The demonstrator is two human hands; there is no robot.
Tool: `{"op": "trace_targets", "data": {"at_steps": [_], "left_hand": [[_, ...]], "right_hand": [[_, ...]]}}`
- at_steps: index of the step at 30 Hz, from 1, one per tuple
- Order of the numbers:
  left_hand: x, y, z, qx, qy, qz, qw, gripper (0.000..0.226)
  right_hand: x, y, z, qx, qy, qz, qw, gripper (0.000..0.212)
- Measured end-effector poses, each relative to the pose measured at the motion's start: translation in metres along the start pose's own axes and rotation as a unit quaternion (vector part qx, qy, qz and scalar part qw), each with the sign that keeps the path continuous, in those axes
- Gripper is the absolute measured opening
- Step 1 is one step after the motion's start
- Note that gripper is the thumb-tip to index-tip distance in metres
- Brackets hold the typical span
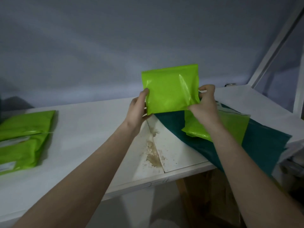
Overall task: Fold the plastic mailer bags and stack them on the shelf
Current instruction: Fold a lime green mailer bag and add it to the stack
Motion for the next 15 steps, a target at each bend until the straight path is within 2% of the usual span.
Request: {"op": "trace_targets", "data": {"at_steps": [4,7,12,15], "left_hand": [[-0.030,0.016,0.048,-0.040,-0.006,-0.012,0.999,0.034],[-0.052,0.029,0.088,-0.087,0.009,-0.067,0.994,0.030],[-0.079,0.045,0.150,-0.120,0.035,-0.163,0.979,0.009],[-0.081,0.057,0.182,-0.118,-0.005,-0.177,0.977,0.020]], "right_hand": [[0.038,0.026,-0.033,0.099,0.004,0.009,0.995,0.062],[0.058,0.042,-0.061,0.167,0.053,0.022,0.984,0.055],[0.079,0.072,-0.106,0.289,0.083,0.040,0.953,0.049],[0.085,0.090,-0.130,0.384,0.067,0.029,0.921,0.046]]}}
Point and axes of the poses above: each hand's wrist, its own y-axis away from the middle knuckle, its own z-axis out of the back of the hand, x = y × z, the point moved 2 cm from there along -y, towards the middle knuckle, and after that the axes turned 7 degrees about y, right-handed, at the moved point
